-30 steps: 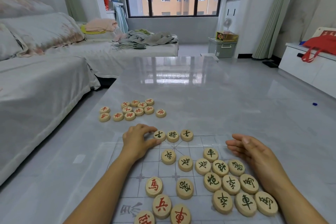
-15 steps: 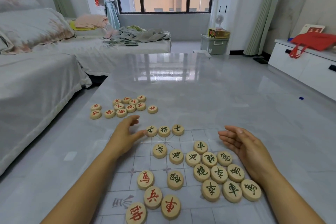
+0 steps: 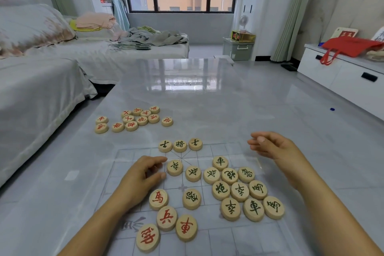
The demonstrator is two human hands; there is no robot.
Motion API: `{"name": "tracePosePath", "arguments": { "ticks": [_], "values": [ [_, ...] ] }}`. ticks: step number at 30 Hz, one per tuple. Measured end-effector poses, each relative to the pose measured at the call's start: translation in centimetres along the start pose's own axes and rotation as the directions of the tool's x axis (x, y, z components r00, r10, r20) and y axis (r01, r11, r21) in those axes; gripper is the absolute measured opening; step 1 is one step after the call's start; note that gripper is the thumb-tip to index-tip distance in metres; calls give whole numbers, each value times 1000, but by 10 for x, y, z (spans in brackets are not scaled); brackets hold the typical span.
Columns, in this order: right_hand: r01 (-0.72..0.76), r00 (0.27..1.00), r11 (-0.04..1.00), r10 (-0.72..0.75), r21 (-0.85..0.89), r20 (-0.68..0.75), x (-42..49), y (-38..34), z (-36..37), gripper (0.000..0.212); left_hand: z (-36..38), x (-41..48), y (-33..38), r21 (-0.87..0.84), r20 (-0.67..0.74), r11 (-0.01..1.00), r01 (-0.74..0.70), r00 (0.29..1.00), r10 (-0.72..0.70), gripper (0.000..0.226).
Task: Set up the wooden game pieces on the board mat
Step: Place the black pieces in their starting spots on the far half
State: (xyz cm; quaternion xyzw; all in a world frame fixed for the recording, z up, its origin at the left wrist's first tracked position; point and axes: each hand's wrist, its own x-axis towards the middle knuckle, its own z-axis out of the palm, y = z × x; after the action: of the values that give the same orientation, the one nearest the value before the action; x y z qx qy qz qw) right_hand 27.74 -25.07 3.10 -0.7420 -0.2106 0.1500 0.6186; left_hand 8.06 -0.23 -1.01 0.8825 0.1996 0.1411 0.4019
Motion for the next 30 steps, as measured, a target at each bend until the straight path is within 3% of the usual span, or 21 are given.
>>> {"name": "tracePosePath", "arguments": {
  "ticks": [5, 10, 22, 30],
  "values": [
    [-32, 999, 960, 33, -279, 0, -2, -6, -13, 15, 0, -2, -2, 1, -17, 1000, -31, 999, 31, 30],
    [-34, 969, 797, 174, -602, 176, -3, -10, -25, 11, 1, -3, -2, 9, -19, 999, -54, 998, 54, 32],
    [57, 928, 706, 225, -706, 299, -6, -2, 6, 38, 1, -5, -1, -25, -35, 998, -52, 998, 51, 29],
    [-38, 985, 626, 153, -779, 75, -2, 6, -3, 27, 1, -5, -2, -33, -33, 998, -49, 998, 48, 28]
  ]
}}
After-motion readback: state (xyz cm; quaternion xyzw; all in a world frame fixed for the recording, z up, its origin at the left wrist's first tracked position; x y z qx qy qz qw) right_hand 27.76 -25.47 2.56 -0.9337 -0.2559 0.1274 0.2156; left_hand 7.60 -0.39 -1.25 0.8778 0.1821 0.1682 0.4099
